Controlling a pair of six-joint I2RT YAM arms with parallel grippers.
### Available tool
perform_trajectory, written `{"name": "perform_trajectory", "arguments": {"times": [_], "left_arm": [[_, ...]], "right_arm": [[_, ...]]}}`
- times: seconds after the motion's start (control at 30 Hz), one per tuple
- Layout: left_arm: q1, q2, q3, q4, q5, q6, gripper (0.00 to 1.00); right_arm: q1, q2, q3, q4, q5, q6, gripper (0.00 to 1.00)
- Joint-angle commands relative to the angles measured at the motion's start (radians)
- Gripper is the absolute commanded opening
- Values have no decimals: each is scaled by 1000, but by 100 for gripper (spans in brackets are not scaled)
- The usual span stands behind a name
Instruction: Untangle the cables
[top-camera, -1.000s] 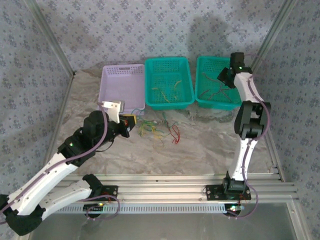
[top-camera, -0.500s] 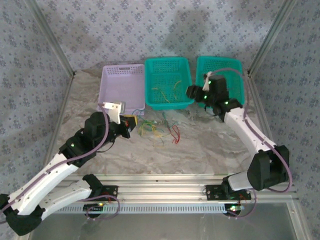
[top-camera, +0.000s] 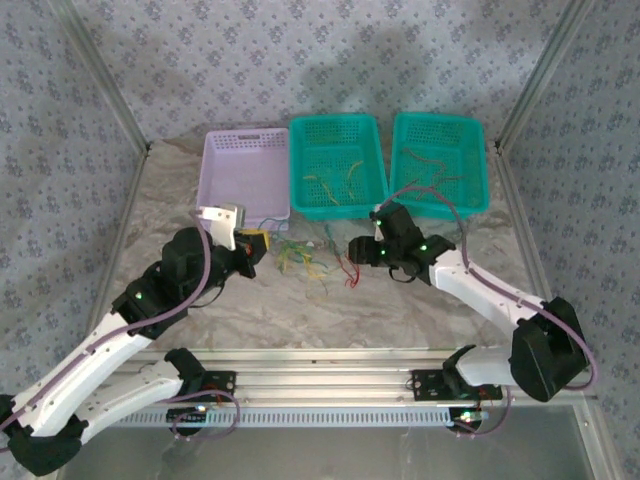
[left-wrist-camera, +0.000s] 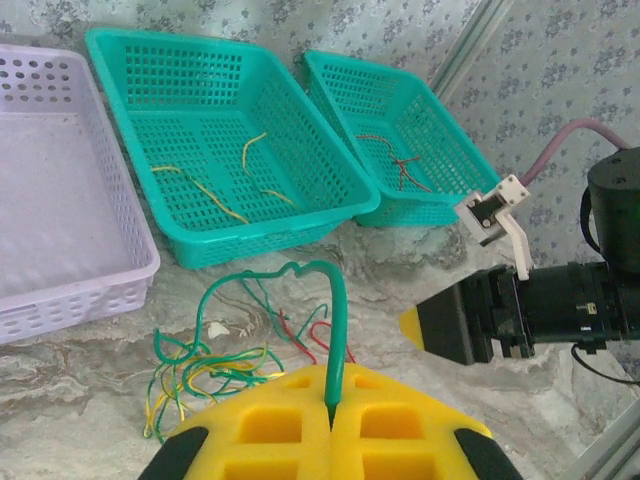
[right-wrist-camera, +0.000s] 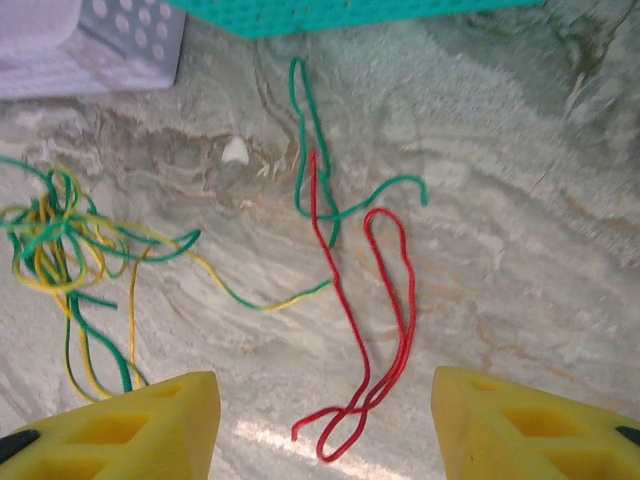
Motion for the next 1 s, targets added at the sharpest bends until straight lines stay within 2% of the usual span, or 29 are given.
{"name": "perform_trajectory", "arguments": {"times": [0.0, 0.13, 0.77, 0.97], "left_arm": [[-7, -17, -7, 7, -16, 20, 0], [-8, -18, -1, -4, -19, 24, 0], [-7, -14, 2, -13, -26, 40, 0], [-7, -18, -7, -15, -29, 38, 0]], "right_arm": [[49, 31, -20, -44, 21, 23, 59], [100, 84, -7, -72, 71, 25, 60], [162, 339, 108, -180, 67, 1, 60], [146, 369, 128, -192, 78, 8, 52]]}}
